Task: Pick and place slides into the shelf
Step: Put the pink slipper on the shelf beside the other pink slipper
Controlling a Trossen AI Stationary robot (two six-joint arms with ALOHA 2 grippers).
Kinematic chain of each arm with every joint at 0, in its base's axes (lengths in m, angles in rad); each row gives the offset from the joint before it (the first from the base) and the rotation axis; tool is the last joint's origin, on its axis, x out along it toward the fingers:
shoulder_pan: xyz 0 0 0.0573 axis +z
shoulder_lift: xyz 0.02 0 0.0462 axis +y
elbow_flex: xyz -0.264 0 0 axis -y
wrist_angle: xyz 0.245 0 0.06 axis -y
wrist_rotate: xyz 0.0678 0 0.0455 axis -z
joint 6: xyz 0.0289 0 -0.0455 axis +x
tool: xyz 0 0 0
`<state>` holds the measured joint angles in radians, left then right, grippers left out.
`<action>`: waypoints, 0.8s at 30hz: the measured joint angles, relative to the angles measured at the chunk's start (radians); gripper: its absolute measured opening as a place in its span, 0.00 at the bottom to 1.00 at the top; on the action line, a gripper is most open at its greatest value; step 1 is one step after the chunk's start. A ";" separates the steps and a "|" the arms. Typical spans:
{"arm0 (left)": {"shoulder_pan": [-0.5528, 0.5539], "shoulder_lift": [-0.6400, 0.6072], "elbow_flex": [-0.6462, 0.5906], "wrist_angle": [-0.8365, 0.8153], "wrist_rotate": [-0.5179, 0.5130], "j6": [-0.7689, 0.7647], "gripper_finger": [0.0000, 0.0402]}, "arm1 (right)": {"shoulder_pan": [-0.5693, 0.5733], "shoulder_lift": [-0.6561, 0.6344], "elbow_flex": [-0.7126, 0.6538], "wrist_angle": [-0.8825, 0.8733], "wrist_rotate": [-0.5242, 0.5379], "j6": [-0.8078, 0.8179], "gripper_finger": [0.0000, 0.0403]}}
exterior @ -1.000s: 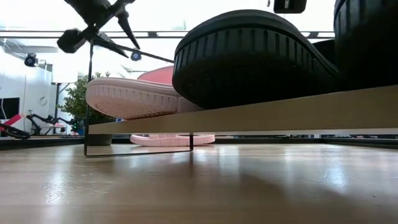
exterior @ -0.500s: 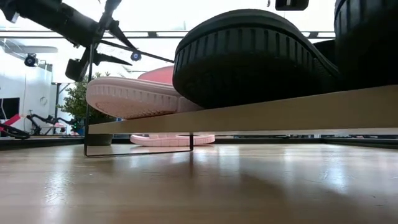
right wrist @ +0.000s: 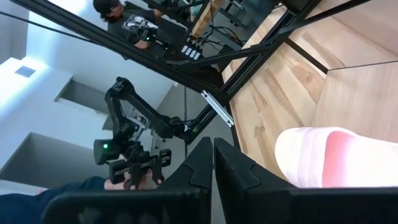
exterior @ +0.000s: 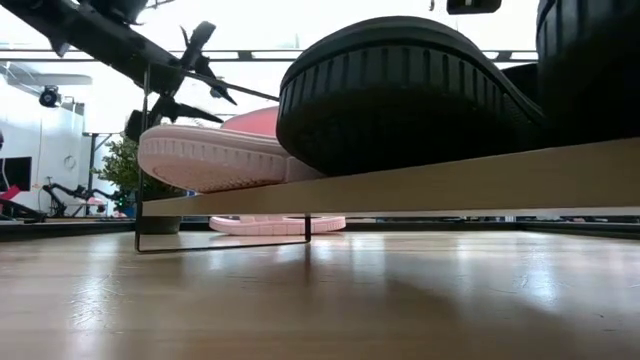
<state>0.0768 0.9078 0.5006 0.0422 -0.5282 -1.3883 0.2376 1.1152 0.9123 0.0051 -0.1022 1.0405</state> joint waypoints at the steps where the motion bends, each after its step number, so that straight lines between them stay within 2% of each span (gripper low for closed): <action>1: 0.021 -0.001 0.001 0.001 0.015 0.014 0.32 | 0.002 0.000 0.000 0.000 0.000 0.003 0.02; 13: 0.238 0.028 0.002 -0.001 0.241 0.063 0.32 | 0.025 0.000 0.000 0.001 0.029 0.029 0.02; 24: 0.338 0.179 0.001 -0.002 0.365 0.062 0.32 | 0.025 0.000 0.000 0.003 0.055 0.049 0.02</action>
<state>0.4143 1.0866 0.5017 0.0397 -0.1632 -1.3262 0.2623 1.1152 0.9124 0.0078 -0.0472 1.0892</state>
